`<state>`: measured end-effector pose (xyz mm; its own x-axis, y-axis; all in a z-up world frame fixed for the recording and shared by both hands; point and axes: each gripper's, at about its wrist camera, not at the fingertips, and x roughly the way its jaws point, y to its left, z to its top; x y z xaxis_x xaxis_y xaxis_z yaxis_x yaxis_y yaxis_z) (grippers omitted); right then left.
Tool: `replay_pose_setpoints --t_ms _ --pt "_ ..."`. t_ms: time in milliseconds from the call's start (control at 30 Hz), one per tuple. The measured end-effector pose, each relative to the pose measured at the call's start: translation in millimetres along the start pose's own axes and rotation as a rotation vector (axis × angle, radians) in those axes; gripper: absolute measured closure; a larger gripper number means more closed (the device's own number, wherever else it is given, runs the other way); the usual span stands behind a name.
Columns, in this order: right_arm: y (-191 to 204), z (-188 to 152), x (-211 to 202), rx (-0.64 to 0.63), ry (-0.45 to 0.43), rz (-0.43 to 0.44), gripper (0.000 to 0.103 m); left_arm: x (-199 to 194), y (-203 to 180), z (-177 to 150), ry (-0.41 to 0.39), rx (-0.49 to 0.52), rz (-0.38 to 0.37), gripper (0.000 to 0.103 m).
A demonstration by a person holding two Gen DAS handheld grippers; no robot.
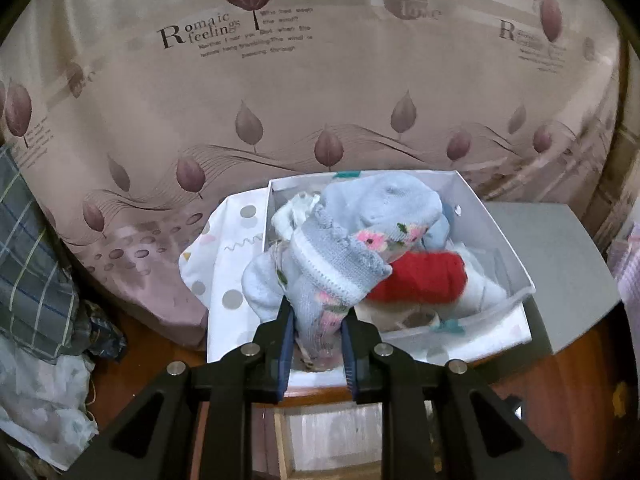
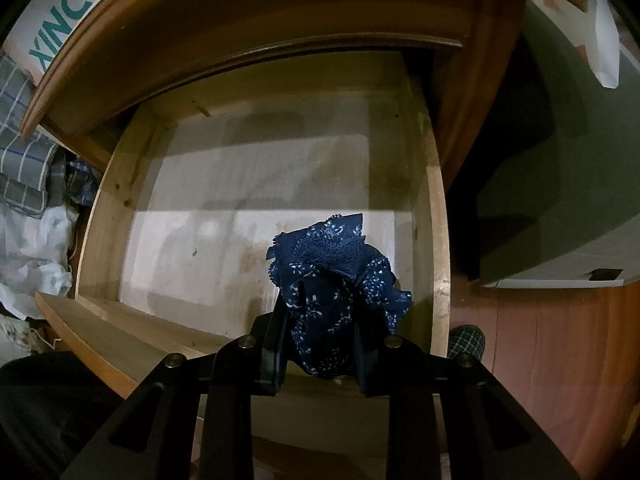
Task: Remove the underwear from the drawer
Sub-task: 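Lower the floral sock into the white box and open the left gripper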
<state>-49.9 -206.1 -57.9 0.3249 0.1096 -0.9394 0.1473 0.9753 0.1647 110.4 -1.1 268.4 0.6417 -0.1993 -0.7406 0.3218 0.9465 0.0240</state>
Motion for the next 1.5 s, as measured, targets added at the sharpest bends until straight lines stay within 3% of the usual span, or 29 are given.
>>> replay_pose_setpoints --t_ms 267,333,533,733,933,1133,1500 --pt "1 2 1 0.002 0.006 0.012 0.079 42 -4 30 0.045 -0.025 -0.001 0.082" --pt "0 2 1 0.005 0.007 0.016 0.079 56 -8 28 0.063 -0.023 -0.017 0.082" --pt "1 1 1 0.005 0.008 0.018 0.079 98 -21 13 0.113 0.033 0.046 0.082" --pt "3 3 4 0.002 0.018 0.023 0.079 114 -24 9 0.117 0.051 0.061 0.08" --pt "3 4 5 0.004 0.02 0.026 0.079 117 -28 8 0.113 0.073 0.09 0.076" --pt "4 3 4 0.004 0.018 0.029 0.079 116 -37 4 0.125 0.125 0.139 0.055" --pt "4 4 3 -0.001 0.017 0.035 0.079 83 -46 6 0.062 0.163 0.153 0.049"
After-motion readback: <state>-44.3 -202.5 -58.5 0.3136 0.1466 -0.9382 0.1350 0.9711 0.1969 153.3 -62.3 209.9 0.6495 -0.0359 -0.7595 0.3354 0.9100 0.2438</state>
